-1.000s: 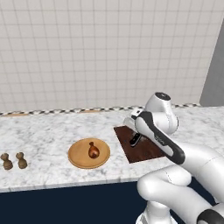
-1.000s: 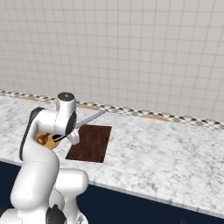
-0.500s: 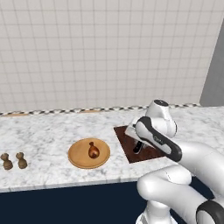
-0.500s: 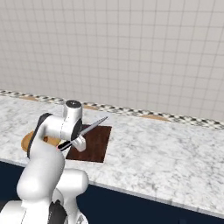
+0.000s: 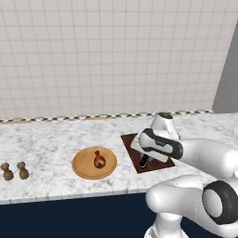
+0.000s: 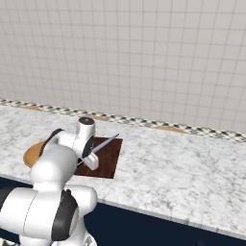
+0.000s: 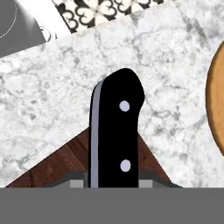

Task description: Pick up the knife from the drawer and place it on the cutting board. Then place the meat from the plate to the cutting board.

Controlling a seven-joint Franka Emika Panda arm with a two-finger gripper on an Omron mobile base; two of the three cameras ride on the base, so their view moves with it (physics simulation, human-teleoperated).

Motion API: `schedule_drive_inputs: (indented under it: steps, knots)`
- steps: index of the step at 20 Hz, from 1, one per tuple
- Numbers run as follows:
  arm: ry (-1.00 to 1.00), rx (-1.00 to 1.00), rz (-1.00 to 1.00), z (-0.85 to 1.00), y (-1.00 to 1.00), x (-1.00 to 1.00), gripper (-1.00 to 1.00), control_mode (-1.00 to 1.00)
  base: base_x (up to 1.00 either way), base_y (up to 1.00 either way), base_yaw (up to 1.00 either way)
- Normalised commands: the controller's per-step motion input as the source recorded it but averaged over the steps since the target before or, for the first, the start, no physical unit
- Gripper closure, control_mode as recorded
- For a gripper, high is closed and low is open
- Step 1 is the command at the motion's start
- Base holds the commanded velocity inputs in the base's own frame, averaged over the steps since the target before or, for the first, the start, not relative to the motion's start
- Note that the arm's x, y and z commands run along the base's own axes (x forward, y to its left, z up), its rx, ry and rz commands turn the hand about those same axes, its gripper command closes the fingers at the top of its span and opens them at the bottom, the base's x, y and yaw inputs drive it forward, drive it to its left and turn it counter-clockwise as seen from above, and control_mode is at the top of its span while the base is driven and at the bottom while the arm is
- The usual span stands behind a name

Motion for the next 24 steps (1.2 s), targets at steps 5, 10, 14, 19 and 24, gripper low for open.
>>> schedule_drive_inputs:
  steps: [5, 10, 14, 19, 24]
  knots:
    - [0.09, 0.00, 0.03, -0.31, 0.00, 0.33, 1.00, -1.00, 0.00, 0.00, 0.00]
    - [0.10, 0.00, 0.04, -0.32, 0.00, 0.21, 1.00, -1.00, 0.00, 0.00, 0.00]
    - [0.11, -0.01, 0.04, -0.30, 0.05, 0.04, -1.00, -1.00, 0.00, 0.00, 0.00]
    - [0.01, 0.00, 0.00, 0.00, 0.00, 0.00, -1.00, -1.00, 0.00, 0.00, 0.00]
    - [0.00, 0.00, 0.00, 0.36, 0.00, -0.10, -1.00, -1.00, 0.00, 0.00, 0.00]
